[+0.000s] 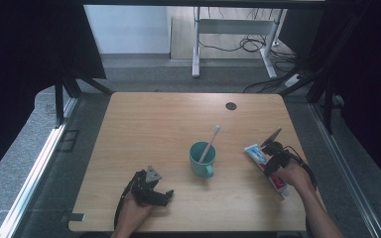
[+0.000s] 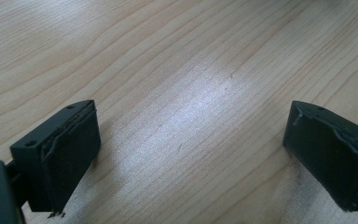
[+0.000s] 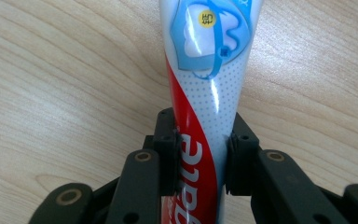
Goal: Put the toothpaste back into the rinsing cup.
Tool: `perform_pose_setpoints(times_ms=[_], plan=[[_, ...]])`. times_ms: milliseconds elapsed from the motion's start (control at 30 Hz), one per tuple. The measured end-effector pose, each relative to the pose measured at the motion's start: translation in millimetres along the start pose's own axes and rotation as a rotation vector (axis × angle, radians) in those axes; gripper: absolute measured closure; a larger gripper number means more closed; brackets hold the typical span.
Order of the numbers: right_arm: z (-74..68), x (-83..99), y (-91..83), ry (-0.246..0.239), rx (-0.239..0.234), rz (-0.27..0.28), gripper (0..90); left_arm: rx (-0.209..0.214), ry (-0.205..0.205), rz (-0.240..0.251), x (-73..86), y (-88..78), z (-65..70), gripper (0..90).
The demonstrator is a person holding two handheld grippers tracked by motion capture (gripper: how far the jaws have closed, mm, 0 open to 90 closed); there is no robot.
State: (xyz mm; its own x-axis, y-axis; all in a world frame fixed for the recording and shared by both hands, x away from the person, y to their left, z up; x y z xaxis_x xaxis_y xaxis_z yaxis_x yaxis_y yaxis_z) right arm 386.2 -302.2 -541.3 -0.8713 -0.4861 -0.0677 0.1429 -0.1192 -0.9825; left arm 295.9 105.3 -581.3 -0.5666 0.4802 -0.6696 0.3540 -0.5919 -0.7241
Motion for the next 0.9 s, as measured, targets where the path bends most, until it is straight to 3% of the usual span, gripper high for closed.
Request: perform_pose_setpoints(times_ms=[433, 900], plan=[[-0.6, 7.2, -2.8, -0.035, -0.013, 0.063, 71.9, -0.001, -0.001, -0.001, 0.0, -0.1, 0.0, 3.7], [-6.6, 12.9, -23.1, -0.051, -0.021, 0.221, 72.0, -0.001, -0.001, 0.0, 0.0, 0.0, 0.1, 3.7]])
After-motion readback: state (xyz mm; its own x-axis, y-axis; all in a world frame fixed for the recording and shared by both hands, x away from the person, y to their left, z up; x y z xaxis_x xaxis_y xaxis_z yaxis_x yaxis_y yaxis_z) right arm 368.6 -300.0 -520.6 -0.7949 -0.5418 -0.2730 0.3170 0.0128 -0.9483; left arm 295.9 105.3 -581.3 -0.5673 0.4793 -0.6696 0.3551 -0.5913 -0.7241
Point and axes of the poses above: each handheld gripper's, and its own axes: y roughly forward along the jaws, x roughly out of its underside, z roughly to its right, the point moved 5 cm from there along y, roughly forward along the jaws, and after that the axes turned 11 degrees about x, right-handed, at the moved point
